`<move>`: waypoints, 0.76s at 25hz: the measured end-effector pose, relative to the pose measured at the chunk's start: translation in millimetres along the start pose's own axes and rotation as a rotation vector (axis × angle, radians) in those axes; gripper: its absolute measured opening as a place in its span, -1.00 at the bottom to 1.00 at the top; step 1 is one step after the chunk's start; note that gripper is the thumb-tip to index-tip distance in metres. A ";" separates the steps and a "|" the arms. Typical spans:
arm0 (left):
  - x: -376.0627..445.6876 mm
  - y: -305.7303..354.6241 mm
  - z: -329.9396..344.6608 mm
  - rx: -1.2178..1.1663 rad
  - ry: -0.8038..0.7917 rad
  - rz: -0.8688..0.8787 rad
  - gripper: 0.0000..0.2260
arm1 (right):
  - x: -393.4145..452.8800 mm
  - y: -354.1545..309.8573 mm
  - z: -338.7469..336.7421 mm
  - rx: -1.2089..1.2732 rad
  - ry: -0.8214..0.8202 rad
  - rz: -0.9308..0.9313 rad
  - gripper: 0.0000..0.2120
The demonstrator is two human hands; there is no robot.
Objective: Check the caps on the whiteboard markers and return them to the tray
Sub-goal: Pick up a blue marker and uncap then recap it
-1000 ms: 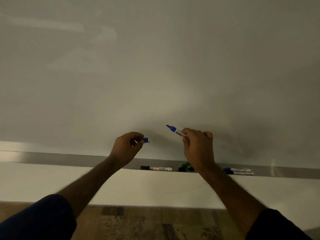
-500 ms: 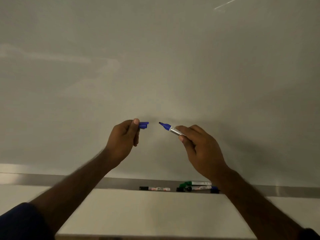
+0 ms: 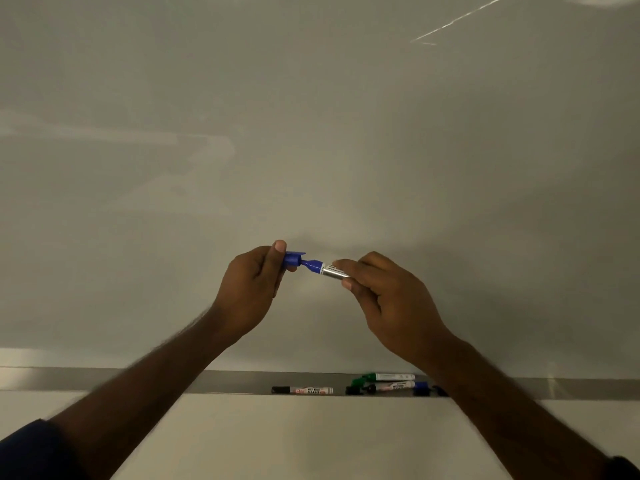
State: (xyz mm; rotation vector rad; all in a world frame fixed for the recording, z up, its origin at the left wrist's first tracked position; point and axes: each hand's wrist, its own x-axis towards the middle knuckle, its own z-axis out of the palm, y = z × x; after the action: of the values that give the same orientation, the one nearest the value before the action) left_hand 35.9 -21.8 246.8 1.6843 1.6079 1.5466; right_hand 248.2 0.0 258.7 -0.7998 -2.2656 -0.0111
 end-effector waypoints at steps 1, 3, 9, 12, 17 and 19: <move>-0.2 -0.2 -0.5 0.015 -0.010 0.011 -0.60 | 0.3 -0.4 -1.0 0.009 -0.008 -0.008 -0.72; -1.8 -0.5 0.2 0.065 -0.037 0.045 -0.60 | 1.5 -0.5 -2.5 0.025 -0.036 -0.033 -0.72; -5.2 1.9 7.5 -0.049 -0.078 -0.017 -0.57 | 2.4 0.1 3.4 0.105 -0.062 -0.004 -0.72; -4.6 3.4 11.8 -0.047 -0.059 -0.009 -0.57 | 3.3 0.1 4.5 0.093 -0.052 -0.007 -0.77; -2.7 4.0 21.8 -0.017 -0.012 0.034 -0.56 | 8.4 2.1 3.5 0.036 -0.017 -0.030 -0.75; -2.1 -0.1 23.9 -0.035 -0.010 0.038 -0.56 | 10.7 4.1 4.5 0.030 -0.028 -0.042 -0.74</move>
State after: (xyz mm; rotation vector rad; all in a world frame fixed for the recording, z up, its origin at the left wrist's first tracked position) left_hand 56.5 -13.7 237.4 1.7111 1.5433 1.5724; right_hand 241.8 10.1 261.3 -0.7410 -2.3029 0.0139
